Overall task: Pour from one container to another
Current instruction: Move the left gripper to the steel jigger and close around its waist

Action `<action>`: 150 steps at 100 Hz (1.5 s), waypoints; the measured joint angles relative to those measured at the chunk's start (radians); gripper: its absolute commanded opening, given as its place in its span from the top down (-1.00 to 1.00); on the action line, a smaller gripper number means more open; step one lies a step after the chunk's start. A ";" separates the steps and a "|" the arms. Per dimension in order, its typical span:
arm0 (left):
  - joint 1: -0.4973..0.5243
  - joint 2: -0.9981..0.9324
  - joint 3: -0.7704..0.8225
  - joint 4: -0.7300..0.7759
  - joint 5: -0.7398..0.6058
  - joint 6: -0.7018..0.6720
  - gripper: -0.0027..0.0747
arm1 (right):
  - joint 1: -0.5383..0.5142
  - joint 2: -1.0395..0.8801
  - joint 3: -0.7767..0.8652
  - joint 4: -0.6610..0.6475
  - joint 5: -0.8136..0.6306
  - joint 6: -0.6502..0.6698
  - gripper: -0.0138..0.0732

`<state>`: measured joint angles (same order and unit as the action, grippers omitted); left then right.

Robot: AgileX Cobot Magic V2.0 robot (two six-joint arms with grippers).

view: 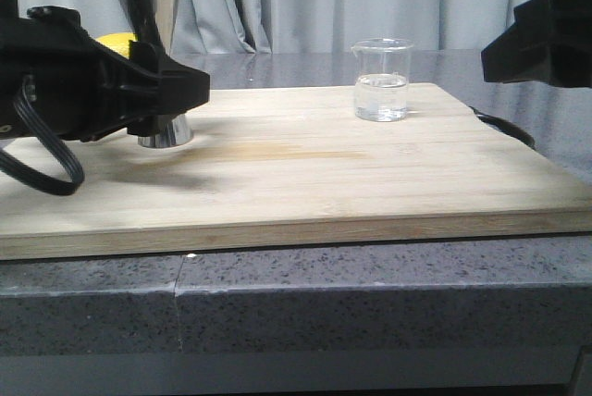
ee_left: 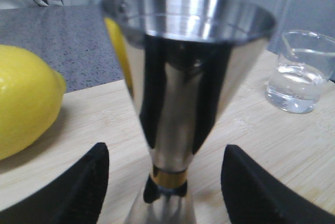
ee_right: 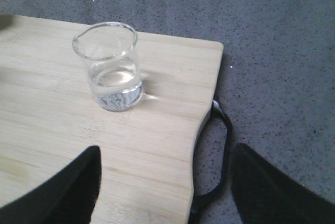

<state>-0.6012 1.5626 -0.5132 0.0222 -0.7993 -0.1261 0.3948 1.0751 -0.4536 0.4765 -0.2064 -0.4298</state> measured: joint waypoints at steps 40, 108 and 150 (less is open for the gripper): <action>0.000 0.000 0.000 -0.012 -0.004 0.002 0.35 | 0.000 0.000 0.000 0.000 -0.002 0.000 -0.40; 0.000 0.000 0.000 0.022 -0.060 0.000 0.98 | 0.043 0.044 0.000 -0.005 -0.051 0.000 -0.40; -0.001 0.000 -0.054 0.124 0.053 -0.104 0.98 | 0.140 0.192 -0.002 -0.026 -0.281 0.000 -0.40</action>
<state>-0.6026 1.5626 -0.5674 0.1459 -0.7466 -0.2300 0.5343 1.2667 -0.4552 0.4508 -0.4878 -0.4298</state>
